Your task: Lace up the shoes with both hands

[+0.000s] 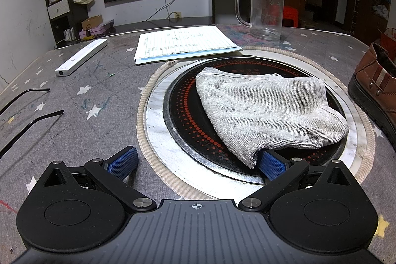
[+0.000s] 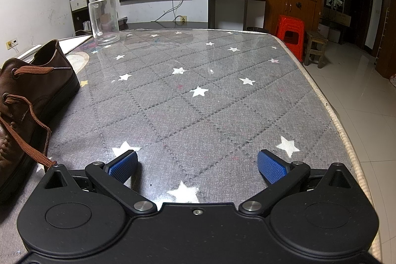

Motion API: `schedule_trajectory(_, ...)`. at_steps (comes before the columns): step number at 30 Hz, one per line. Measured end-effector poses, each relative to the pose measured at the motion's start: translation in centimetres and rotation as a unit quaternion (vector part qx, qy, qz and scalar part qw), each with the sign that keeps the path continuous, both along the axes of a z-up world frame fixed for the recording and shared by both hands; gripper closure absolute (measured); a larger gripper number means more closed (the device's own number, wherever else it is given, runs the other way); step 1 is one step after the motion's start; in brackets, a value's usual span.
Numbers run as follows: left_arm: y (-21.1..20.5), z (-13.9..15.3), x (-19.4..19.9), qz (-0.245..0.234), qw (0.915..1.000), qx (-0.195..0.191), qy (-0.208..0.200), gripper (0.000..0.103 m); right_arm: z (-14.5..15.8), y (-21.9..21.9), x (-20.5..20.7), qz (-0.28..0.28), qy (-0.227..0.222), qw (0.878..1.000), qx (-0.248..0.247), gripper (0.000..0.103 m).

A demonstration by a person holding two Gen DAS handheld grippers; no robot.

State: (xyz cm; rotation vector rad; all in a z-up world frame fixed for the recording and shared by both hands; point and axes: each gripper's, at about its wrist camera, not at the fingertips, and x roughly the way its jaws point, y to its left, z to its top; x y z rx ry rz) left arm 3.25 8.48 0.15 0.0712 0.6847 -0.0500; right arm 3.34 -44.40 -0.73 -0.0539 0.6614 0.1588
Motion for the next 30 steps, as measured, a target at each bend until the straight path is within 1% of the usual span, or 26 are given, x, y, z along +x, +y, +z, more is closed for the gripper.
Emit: schedule_trajectory(30, -0.43, -0.08, -0.27, 0.000, 1.0000, 0.000, 0.000, 0.000, 0.06, 0.01, -0.01, 0.000, 0.000, 1.000, 0.001, 0.000)
